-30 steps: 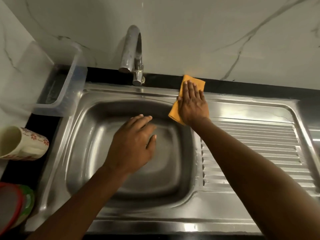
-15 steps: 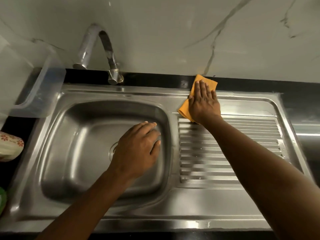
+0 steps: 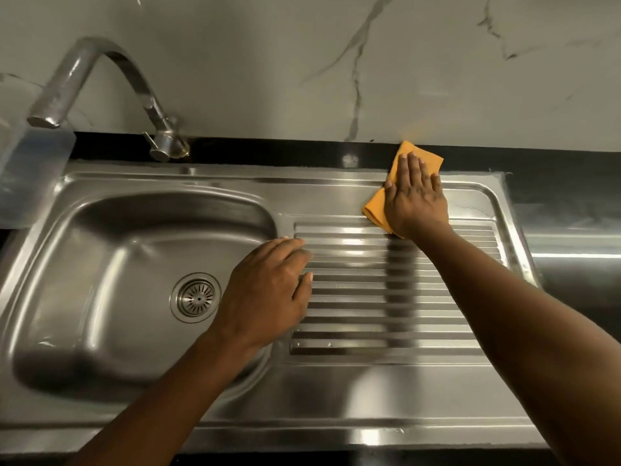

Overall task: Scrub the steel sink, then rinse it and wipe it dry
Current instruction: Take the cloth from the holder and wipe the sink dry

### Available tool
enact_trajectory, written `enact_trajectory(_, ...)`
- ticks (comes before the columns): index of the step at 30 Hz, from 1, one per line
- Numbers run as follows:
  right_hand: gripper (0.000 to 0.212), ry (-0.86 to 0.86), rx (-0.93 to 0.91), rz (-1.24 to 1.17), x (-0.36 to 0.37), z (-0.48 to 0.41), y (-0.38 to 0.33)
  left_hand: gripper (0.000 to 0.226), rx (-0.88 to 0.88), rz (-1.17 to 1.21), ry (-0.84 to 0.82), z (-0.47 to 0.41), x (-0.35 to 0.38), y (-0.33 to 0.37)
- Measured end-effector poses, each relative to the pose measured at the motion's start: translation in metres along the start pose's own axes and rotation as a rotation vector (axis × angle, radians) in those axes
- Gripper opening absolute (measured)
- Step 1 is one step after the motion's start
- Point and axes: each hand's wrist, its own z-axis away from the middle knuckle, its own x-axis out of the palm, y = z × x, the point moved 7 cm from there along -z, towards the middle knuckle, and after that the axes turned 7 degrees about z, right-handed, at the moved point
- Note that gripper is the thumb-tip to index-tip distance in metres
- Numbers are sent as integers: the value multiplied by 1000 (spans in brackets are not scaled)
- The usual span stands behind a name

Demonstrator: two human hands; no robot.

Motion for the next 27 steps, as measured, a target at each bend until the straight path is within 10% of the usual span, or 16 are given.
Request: enact_trajectory(27, 71, -123, 289, 95, 1, 27, 145, 31, 24, 54, -100, -7, 45, 67)
